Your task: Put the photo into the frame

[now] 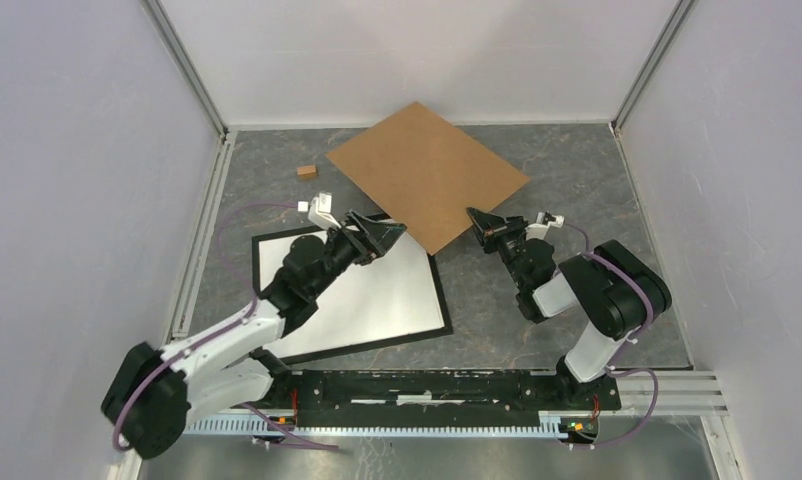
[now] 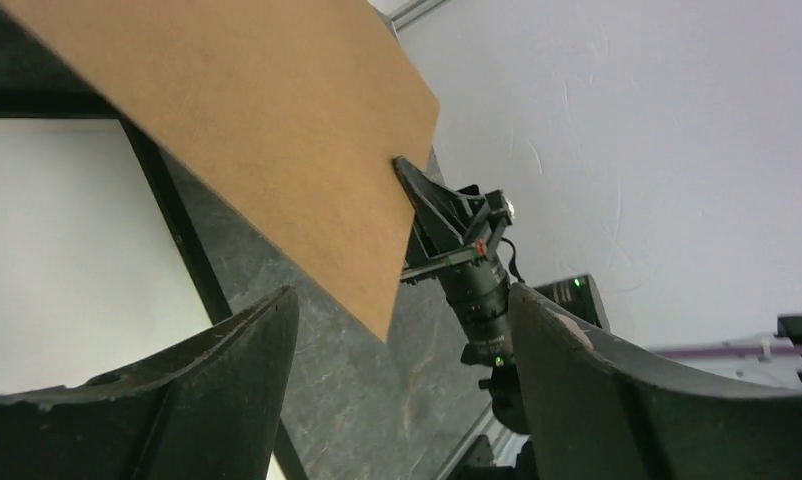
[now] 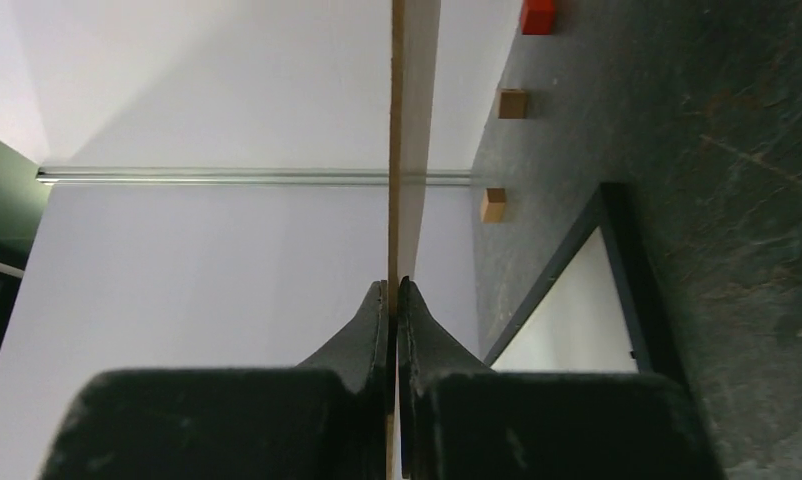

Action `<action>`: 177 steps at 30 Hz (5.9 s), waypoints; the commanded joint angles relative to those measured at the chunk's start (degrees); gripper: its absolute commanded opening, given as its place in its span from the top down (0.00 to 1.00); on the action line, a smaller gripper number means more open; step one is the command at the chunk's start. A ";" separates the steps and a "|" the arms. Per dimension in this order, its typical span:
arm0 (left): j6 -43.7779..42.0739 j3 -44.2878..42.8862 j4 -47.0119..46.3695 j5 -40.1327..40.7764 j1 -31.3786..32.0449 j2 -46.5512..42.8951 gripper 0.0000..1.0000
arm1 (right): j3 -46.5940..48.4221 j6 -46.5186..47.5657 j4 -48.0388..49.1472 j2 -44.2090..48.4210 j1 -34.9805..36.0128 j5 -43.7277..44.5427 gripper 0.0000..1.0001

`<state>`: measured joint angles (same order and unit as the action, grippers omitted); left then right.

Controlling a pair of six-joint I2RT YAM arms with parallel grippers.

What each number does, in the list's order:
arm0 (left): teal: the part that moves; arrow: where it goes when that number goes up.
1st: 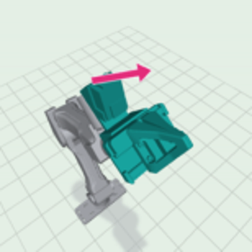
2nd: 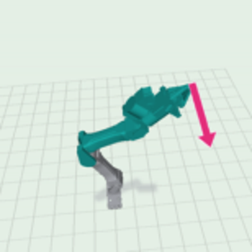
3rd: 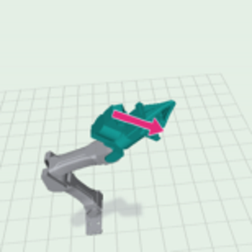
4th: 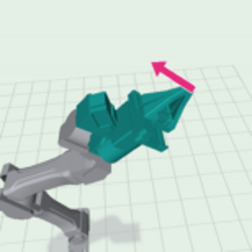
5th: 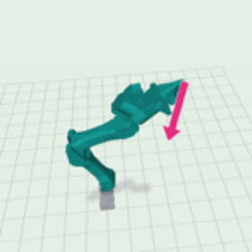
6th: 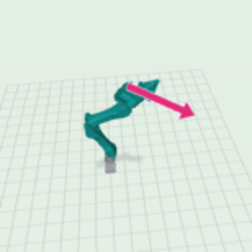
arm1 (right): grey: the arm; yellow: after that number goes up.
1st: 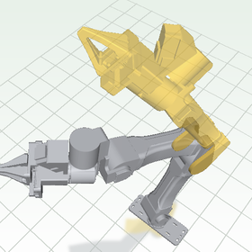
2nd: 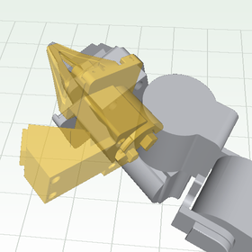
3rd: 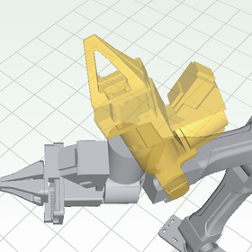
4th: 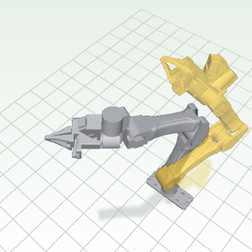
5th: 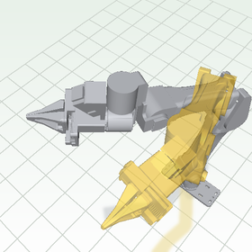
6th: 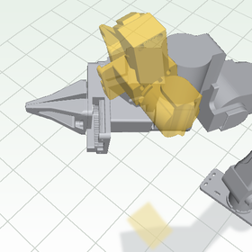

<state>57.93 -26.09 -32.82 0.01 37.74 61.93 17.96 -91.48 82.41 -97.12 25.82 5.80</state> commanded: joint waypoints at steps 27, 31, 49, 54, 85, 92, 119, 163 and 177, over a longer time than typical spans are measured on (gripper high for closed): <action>-37.72 -39.58 73.11 11.33 -0.03 -19.85 0.00 | 18.96 12.29 3.28 -9.89 -4.73 -60.66 1.00; -40.50 -41.98 73.09 11.26 -0.03 -17.22 0.00 | 21.47 20.91 -8.50 -10.36 -2.96 -60.50 1.00; -49.84 -42.67 67.32 8.55 -0.03 -8.87 0.00 | 28.88 27.44 -21.53 -18.68 -1.32 -63.85 1.00; -50.90 -39.27 64.46 10.18 -0.01 -9.62 0.00 | 29.51 27.63 -21.30 -19.03 -1.35 -65.89 1.00; -50.87 -32.54 61.66 5.25 -0.95 -12.93 0.00 | 36.36 50.22 -61.12 -13.14 0.80 -67.75 1.00; -48.43 -33.37 62.70 7.13 -1.17 -9.97 0.00 | 34.04 49.48 -60.07 -9.41 0.41 -64.43 1.00; -20.02 -17.20 61.05 3.06 -60.22 0.09 0.00 | 15.84 16.75 -1.94 -15.09 -3.63 -69.63 1.00; -18.45 -8.09 46.76 -23.21 -61.75 1.92 0.00 | 9.83 45.83 -50.29 2.35 -7.78 -56.52 1.00; -22.53 -13.80 52.83 -17.79 -55.37 -0.29 0.00 | -2.16 29.83 -42.55 11.72 -5.47 -51.14 1.00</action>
<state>38.33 -38.15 19.29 -19.20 -17.89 62.94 15.97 -59.40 37.98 -86.17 19.09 -50.06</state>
